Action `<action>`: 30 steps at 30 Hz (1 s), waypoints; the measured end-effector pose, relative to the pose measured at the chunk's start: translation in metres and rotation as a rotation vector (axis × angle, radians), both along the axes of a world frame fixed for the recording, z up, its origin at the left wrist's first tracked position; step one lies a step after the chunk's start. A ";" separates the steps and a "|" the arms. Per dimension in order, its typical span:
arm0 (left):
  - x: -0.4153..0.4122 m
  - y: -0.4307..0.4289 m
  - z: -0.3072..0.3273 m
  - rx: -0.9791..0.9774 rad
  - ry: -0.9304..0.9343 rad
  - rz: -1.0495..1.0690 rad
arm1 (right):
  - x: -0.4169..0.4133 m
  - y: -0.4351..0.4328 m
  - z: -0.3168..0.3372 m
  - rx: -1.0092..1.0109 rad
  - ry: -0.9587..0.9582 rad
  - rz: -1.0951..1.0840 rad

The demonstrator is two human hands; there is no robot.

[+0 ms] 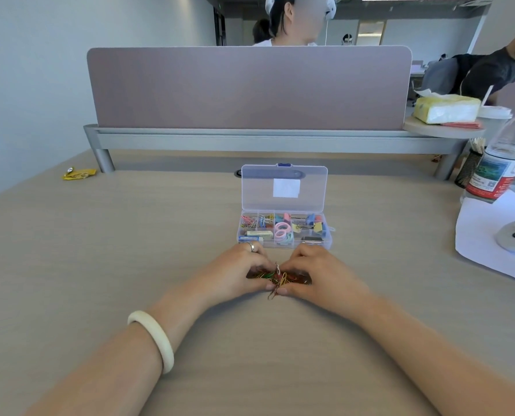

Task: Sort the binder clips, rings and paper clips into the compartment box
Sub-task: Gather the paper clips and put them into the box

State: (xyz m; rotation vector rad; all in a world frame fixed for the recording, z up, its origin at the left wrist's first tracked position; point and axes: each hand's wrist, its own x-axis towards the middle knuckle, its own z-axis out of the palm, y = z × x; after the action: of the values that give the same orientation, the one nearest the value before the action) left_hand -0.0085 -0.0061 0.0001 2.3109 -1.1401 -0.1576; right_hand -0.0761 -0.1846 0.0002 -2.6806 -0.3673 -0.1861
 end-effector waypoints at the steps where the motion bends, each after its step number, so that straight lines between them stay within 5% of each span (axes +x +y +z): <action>1: 0.000 -0.001 0.000 -0.004 -0.014 0.008 | 0.000 0.001 -0.001 0.002 -0.021 -0.004; 13: -0.004 -0.003 0.002 -0.016 -0.114 0.032 | 0.000 -0.002 -0.003 0.142 -0.028 -0.073; 30: 0.007 0.002 0.010 -0.378 0.161 0.224 | 0.001 -0.009 -0.002 0.407 0.031 -0.157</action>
State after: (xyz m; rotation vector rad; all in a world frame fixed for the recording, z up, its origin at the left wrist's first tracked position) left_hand -0.0016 -0.0044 0.0098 2.0274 -0.7506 -0.0374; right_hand -0.0749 -0.1941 -0.0013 -2.3047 -0.0938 -0.2381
